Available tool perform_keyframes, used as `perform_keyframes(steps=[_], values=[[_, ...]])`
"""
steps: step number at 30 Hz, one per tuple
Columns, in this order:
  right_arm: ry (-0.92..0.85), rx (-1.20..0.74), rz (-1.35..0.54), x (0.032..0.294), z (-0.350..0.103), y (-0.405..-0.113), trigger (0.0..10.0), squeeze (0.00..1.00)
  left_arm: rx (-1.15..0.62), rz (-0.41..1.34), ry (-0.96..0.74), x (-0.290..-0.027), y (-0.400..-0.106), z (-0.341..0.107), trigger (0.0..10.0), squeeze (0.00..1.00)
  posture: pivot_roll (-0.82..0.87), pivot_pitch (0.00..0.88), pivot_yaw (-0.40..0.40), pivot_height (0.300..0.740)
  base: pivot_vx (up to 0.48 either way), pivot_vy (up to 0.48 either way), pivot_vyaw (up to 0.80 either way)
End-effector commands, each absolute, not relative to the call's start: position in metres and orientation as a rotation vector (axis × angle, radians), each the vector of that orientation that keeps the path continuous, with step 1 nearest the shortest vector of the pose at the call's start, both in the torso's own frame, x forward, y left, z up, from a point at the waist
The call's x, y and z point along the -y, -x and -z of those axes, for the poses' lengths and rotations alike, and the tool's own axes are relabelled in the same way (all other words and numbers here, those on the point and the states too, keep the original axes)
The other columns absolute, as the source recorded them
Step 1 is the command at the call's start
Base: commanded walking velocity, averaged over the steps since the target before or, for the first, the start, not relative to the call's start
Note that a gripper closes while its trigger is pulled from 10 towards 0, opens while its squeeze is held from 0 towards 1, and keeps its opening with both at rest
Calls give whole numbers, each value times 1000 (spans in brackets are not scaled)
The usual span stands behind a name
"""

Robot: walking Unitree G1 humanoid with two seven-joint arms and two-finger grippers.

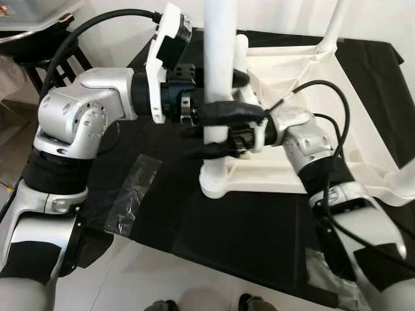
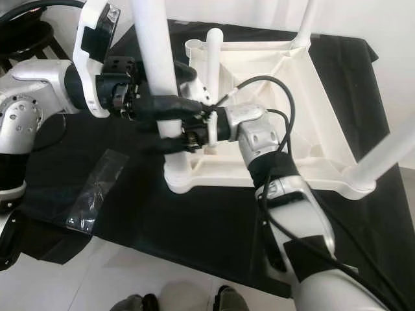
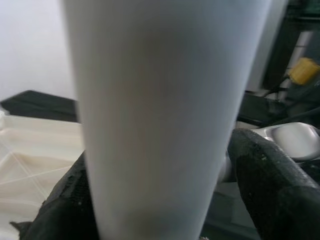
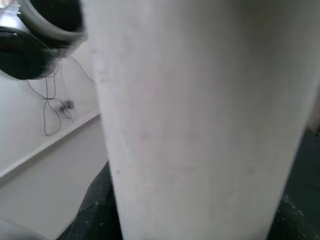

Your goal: Building children table

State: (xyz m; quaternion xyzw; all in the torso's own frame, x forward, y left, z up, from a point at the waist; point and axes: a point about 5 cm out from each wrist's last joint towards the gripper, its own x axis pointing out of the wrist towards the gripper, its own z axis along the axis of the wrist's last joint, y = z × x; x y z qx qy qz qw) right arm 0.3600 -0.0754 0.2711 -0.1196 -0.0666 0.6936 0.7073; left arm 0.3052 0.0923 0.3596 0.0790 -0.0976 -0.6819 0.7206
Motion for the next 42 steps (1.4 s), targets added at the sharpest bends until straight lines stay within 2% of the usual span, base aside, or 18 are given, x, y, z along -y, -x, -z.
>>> perform_keyframes(steps=[1, 3, 5, 6, 9, 17, 18, 20, 21, 25, 26, 27, 30, 31, 32, 33, 40, 42], values=[[255, 106, -1323, 68, -265, -369, 0, 0, 187, 1643, -222, -70, -292, -356, 10000, 0, -29, 228, 23, 740, 0, 0, 0], [163, 7, -841, 55, -228, -347, 0, 0, 194, 1544, -229, -78, -299, -359, 10000, 0, -14, 236, 12, 740, 0, 0, 0], [163, 7, -841, 55, -228, -347, 0, 0, 194, 1544, -229, -78, -299, -359, 10000, 0, -14, 236, 12, 740, 0, 0, 0], [135, -26, -704, 56, -212, -327, 0, 0, 198, 1517, -232, -82, -301, -361, 10000, 0, -18, 238, 17, 740, 0, 0, 0], [117, -19, -635, 53, -204, -309, 0, 0, 199, 1489, -243, -87, -305, -361, 10000, 0, -28, 220, 29, 740, 0, 0, 0], [84, 40, -621, 46, -214, -324, 0, 0, 207, 1500, -274, -86, -304, -364, 10000, 0, -26, 195, 26, 740, 0, 0, 0], [86, 48, -598, 48, -217, -324, 0, 0, 199, 1510, -283, -86, -302, -364, 4157, 0, -23, 187, 27, 740, 0, 0, 0], [87, 45, -586, 48, -218, -322, 0, 0, 196, 1512, -285, -87, -302, -364, 4157, 0, -23, 187, 27, 740, 0, 0, 0], [87, 44, -575, 49, -219, -322, 0, 0, 194, 1516, -285, -87, -301, -363, 0, 0, -21, 185, 27, 740, 0, 0, 0], [85, 32, -537, 49, -222, -313, 0, 0, 187, 1523, -287, -87, -301, -362, 0, 0, -21, 180, 28, 740, 0, 0, 0], [75, 39, -540, 48, -226, -312, 2745, 0, 184, 1527, -290, -87, -300, -362, 0, 0, -21, 180, 28, 740, 0, 0, 0], [65, 55, -545, 49, -231, -312, 10000, 0, 183, 1531, -290, -87, -300, -362, 0, 0, -20, 175, 28, 740, 0, 0, 0], [59, 67, -552, 49, -234, -313, 10000, 0, 183, 1533, -290, -86, -300, -362, 0, 0, -20, 174, 29, 740, 0, 0, 0], [70, 114, -627, 55, -244, -320, 10000, 800, 187, 1536, -288, -85, -300, -362, 0, 0, -18, 171, 25, 740, 0, 0, 0], [70, 114, -627, 55, -244, -320, 10000, 800, 187, 1536, -288, -85, -300, -362, 0, 0, -18, 171, 25, 740, 0, 0, 0], [106, 154, -708, 63, -254, -328, 10000, 1000, 189, 1537, -287, -85, -300, -362, 0, 0, -18, 170, 23, 740, 0, 0, 0], [218, 248, -905, 91, -282, -348, 10000, 1000, 193, 1542, -286, -84, -299, -362, 0, 0, -15, 170, 22, 740, 0, 0, 0], [322, 246, -1061, 107, -290, -356, 10000, 1000, 193, 1551, -286, -84, -297, -362, 0, 0, -5, 172, 21, 740, 0, 0, 0]])
